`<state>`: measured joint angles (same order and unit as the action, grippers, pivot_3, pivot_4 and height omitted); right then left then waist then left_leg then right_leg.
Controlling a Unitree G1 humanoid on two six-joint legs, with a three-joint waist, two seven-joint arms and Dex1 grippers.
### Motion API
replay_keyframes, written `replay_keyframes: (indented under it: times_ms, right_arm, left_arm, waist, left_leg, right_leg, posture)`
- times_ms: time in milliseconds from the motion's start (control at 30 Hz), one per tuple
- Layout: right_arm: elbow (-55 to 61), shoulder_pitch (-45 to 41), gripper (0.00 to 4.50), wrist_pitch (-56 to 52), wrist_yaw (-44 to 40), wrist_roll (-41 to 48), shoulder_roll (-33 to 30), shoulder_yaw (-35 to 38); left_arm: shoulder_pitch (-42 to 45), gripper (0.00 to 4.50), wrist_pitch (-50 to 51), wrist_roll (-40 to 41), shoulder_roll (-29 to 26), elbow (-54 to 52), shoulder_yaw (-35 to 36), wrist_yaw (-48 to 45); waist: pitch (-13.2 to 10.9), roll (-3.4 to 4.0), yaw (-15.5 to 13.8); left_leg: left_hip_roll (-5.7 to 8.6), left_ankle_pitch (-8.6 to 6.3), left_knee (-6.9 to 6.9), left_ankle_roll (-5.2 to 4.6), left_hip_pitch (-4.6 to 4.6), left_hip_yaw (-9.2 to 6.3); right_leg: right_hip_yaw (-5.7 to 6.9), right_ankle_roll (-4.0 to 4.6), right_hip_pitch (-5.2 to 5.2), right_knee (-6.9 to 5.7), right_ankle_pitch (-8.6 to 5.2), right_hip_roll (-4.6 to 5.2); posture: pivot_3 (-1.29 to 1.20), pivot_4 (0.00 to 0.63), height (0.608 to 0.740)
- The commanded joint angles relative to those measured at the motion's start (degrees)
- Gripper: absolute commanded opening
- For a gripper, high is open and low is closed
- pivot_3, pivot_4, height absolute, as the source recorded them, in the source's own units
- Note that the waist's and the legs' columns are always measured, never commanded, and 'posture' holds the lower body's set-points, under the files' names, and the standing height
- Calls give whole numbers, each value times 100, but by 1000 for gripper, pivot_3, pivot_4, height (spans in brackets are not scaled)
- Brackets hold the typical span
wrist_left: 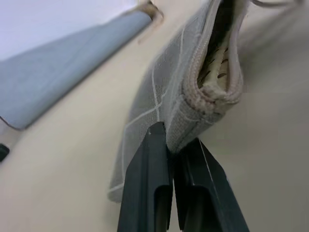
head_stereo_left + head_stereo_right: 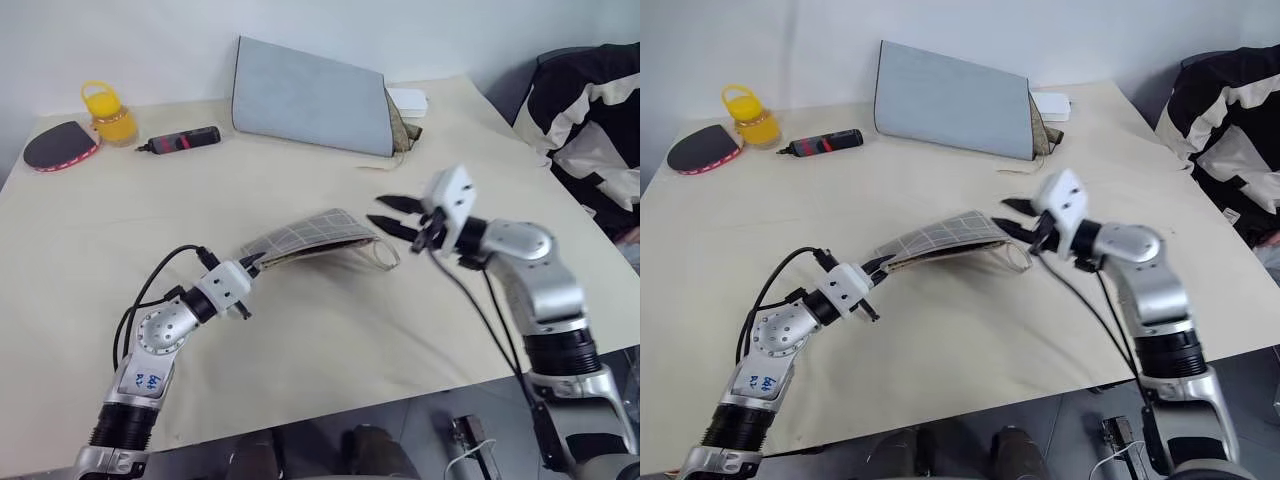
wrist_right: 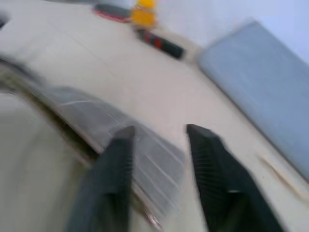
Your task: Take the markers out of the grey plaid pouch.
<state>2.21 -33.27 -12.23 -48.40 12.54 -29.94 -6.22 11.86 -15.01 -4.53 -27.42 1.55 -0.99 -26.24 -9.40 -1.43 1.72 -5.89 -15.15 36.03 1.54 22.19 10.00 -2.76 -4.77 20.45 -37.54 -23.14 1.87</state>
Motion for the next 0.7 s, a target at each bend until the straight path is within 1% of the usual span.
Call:
replay_keyframes:
  times_ms: [33, 67, 233, 333, 467, 700]
  right_arm:
    - [-28, 179, 397, 742, 255, -577, 221, -370]
    - [-36, 205, 30, 822, 296, -651, 280, -429]
    - [-22, 299, 30, 1051, 332, -842, 416, -581]
    - [-141, 349, 30, 1219, 311, -1025, 382, -687]
    - [-417, 347, 30, 1511, 304, -1257, 341, -762]
    - [-692, 310, 30, 1679, 354, -1542, 347, -811]
  left_arm:
    - [24, 0, -49, -31, 107, -76, -104, 52]
    - [29, 0, -22, -53, 137, -97, -122, 69]
    - [14, 0, 83, -134, 254, -189, -166, 153]
    - [-26, 0, 115, -140, 276, -257, -182, 156]
    - [-15, 0, 125, -143, 245, -266, -172, 146]
    - [-29, 0, 131, -95, 190, -366, -189, 36]
  waist:
    - [0, 0, -6]
    - [0, 0, -3]
    - [0, 0, 6]
    - [0, 0, 8]
    - [0, 0, 5]
    - [0, 0, 9]
  left_leg:
    - [1, -1, 1, 0, 0, 0]
    - [1, -1, 1, 0, 2, 5]
    - [-7, -1, 11, 0, -1, 13]
    - [-8, -1, 11, 1, -2, 17]
    - [-9, -1, 11, 1, -3, 20]
    - [-10, -1, 11, 1, -4, 22]
  right_leg:
    - [0, 0, 0, 0, 0, 1]
    - [-5, 0, 5, 0, 0, 1]
    - [-17, 0, 5, -5, 0, -11]
    - [-26, 0, 6, -7, 0, -15]
    - [-31, 0, 7, -7, 0, -15]
    - [-34, 0, 8, -9, 0, -18]
  posture:
    - [0, 150, 740]
    - [0, 150, 740]
    - [0, 150, 740]
    - [0, 150, 740]
    - [0, 150, 740]
    - [0, 150, 740]
